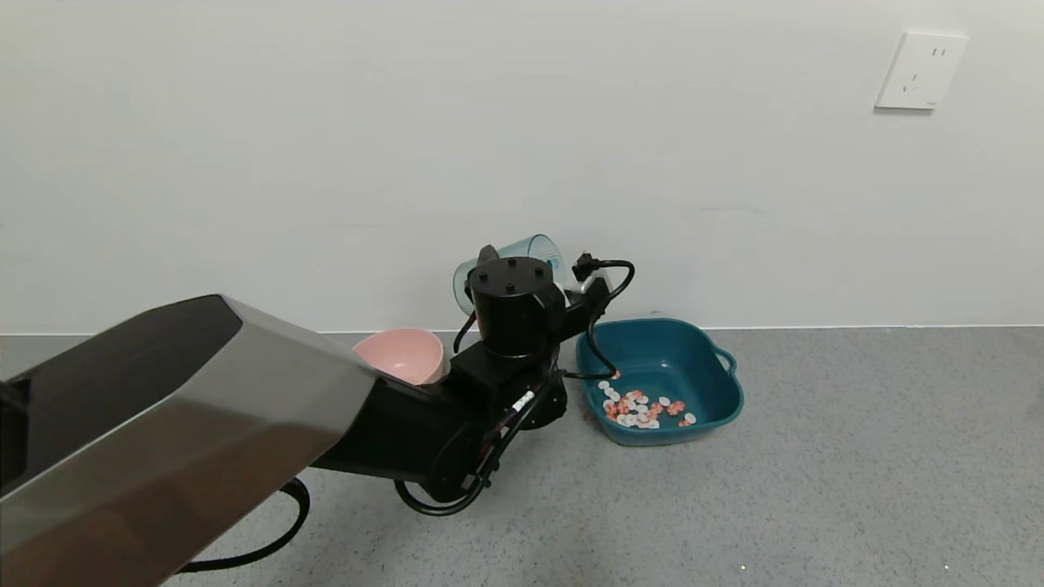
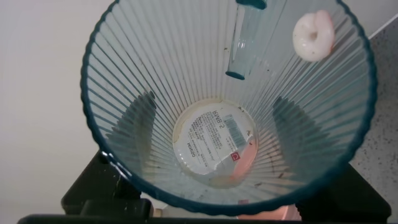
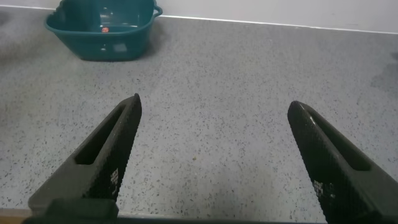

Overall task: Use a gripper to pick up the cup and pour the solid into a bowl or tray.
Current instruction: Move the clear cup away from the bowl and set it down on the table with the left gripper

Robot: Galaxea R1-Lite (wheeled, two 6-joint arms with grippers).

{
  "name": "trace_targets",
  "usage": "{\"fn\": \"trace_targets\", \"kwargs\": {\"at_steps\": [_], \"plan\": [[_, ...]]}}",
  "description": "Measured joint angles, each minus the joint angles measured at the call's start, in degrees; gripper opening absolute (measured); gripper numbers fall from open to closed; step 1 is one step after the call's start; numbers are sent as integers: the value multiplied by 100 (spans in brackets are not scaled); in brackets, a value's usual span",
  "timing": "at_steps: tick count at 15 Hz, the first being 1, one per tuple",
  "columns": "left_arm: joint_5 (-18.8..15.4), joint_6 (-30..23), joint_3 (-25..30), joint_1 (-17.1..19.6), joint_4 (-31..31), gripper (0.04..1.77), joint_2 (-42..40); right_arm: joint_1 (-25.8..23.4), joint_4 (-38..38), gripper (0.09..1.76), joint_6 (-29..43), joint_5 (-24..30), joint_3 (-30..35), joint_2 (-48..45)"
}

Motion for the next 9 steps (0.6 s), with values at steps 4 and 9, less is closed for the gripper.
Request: {"fn": "trace_targets", "kwargs": {"at_steps": [4, 9], "plan": [[-4, -1050, 247, 102, 0, 129, -148, 0, 0, 171, 1, 2, 0, 0], [-22, -2720, 866, 176, 11, 129, -397, 0, 2, 171, 0, 0, 0, 0]]}}
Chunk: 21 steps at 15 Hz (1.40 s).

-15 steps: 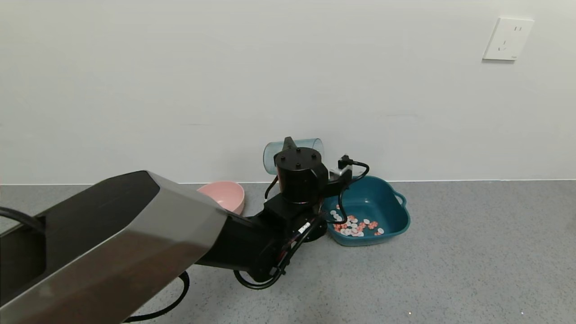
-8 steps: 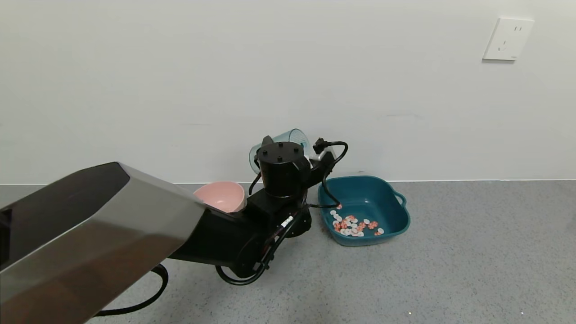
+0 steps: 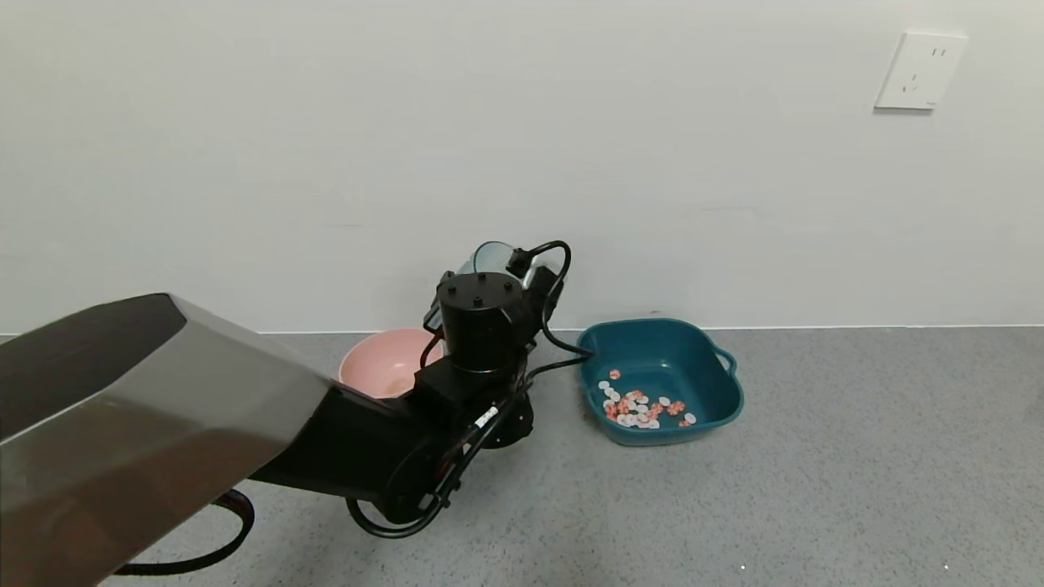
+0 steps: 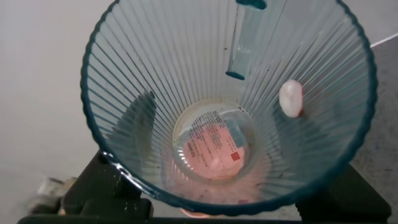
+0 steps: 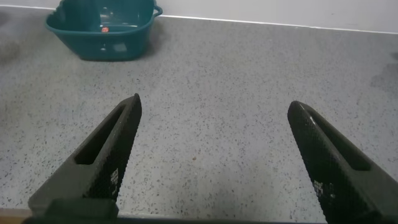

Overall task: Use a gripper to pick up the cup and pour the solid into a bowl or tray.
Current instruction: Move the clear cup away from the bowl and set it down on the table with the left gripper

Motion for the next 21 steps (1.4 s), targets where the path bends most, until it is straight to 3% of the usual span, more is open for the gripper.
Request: {"fn": "trace_targets", "kwargs": {"at_steps": [5, 10, 13, 17, 21], "plan": [[-152, -2013, 472, -10, 614, 129, -89, 0, 0, 171, 0, 0, 2, 0], [-1193, -4113, 618, -138, 2158, 129, -413, 0, 0, 171, 1, 2, 2, 0], [-1337, -4519, 722, -143, 2265, 129, -499, 0, 0, 171, 1, 2, 2, 0], [-1855, -5068, 920, -107, 2291, 129, -496, 0, 0, 171, 0, 2, 2, 0], [-1998, -5349, 1041, 108, 2256, 129, -330, 0, 0, 171, 0, 2, 0, 0]]}}
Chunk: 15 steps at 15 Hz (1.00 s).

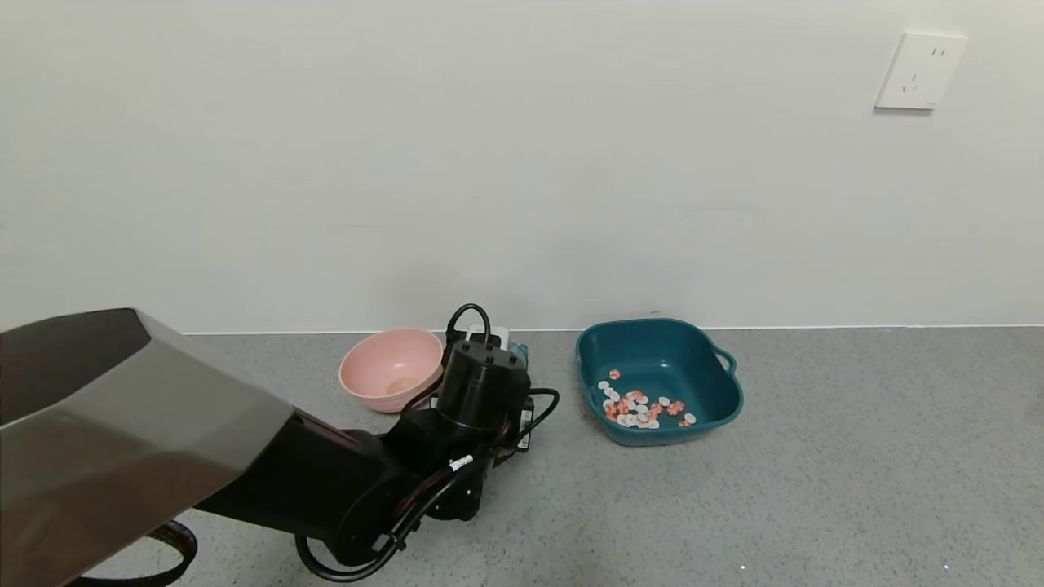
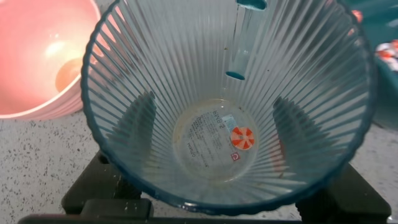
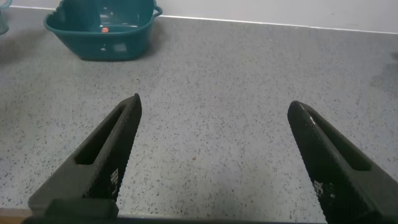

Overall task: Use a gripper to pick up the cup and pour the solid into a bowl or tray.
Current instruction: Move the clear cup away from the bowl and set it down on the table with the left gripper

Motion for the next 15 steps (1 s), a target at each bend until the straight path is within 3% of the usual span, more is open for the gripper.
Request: {"fn": "trace_targets", "kwargs": {"at_steps": [4, 8, 15], "plan": [[-45, -35, 65, 101, -52, 129, 148, 0, 0, 171, 0, 0, 0, 0], [-168, -39, 238, 110, -532, 129, 265, 0, -2, 171, 1, 0, 0, 0], [-169, -28, 327, 124, -573, 129, 449, 0, 0, 171, 0, -5, 0, 0]]}}
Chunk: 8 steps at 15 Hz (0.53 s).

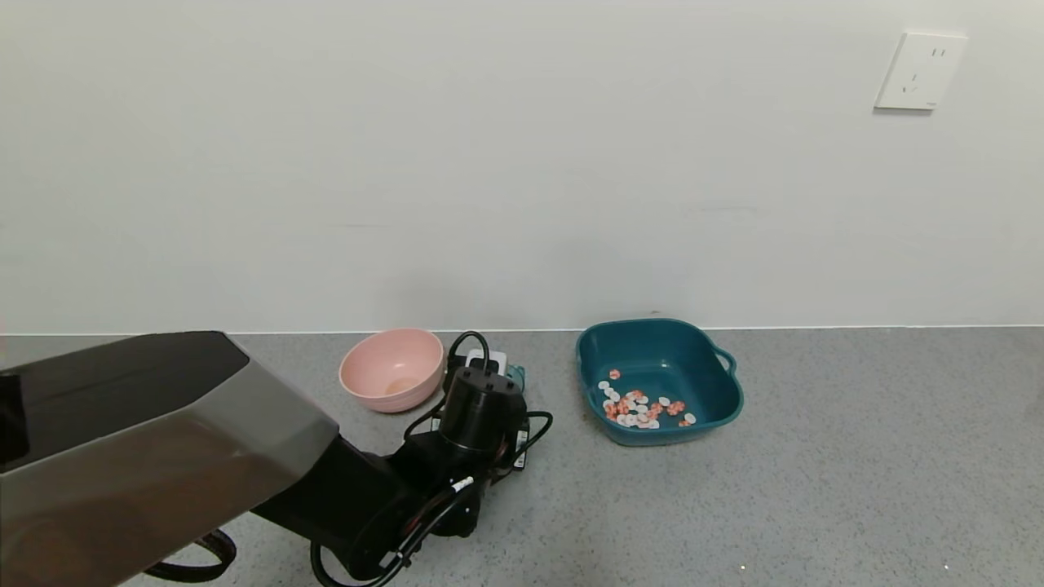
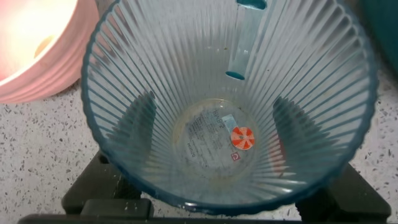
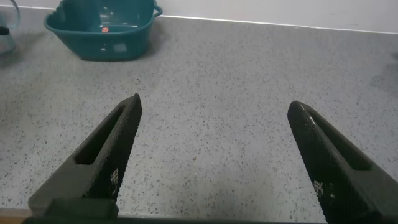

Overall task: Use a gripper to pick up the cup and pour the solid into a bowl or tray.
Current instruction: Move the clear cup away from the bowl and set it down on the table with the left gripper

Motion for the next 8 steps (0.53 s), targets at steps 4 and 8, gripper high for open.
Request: {"fn": "trace_targets", "kwargs": {"at_steps": [4, 8], "plan": [[0, -5, 5, -1, 0, 129, 46, 0, -2, 171, 0, 5, 0, 0], [0, -7, 5, -1, -2, 129, 88, 0, 0, 171, 0, 2, 0, 0]]}}
